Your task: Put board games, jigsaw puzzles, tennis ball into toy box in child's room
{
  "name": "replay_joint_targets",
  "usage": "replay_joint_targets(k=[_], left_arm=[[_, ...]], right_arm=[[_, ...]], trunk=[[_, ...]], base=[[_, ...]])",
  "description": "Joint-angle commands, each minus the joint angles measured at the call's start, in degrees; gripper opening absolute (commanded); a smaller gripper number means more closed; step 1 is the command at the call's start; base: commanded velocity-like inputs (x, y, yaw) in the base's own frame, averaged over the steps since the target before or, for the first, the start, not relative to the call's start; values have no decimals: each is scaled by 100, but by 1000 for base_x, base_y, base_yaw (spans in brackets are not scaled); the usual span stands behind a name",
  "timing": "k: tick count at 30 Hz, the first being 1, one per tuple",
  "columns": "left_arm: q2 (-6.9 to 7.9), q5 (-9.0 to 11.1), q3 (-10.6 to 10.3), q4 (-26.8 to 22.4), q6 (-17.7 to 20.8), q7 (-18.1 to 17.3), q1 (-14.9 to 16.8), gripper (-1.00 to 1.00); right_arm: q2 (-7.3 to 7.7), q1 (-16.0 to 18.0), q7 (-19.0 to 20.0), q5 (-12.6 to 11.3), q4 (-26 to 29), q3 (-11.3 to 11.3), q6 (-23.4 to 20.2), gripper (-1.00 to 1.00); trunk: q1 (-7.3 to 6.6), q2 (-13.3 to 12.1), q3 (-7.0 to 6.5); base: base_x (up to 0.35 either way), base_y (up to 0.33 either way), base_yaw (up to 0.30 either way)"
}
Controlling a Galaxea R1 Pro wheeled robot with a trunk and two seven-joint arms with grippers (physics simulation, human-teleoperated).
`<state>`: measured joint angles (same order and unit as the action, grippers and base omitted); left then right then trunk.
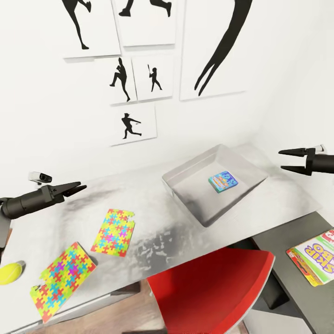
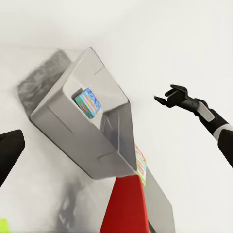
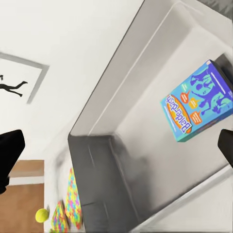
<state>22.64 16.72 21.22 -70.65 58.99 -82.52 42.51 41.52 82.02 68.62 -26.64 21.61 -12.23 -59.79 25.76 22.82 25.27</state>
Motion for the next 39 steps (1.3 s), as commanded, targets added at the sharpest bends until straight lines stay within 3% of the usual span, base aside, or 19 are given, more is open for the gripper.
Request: replay_joint_targets(k=[1, 25, 33, 39], left_arm=[[0, 5, 5, -1, 60, -16, 3, 100], [19, 1, 31, -45, 55, -34, 3, 100], [34, 5, 27, -53, 51, -37, 12, 100], [31, 3, 21, -60, 51, -36, 12, 100]], right_arm=[[4, 3, 36, -6, -5, -27, -21, 100], [4, -331, 215, 1, 14, -18, -21, 100], [26, -846, 719, 6, 12, 4, 226, 100], [47, -1004, 1018, 9, 13, 86, 455, 100]], trunk=[[2, 9, 7], [2, 9, -57], [2, 9, -127], [2, 9, -182]], base=[[-55, 0, -56], [-7, 0, -27], [0, 0, -74], [0, 0, -100]])
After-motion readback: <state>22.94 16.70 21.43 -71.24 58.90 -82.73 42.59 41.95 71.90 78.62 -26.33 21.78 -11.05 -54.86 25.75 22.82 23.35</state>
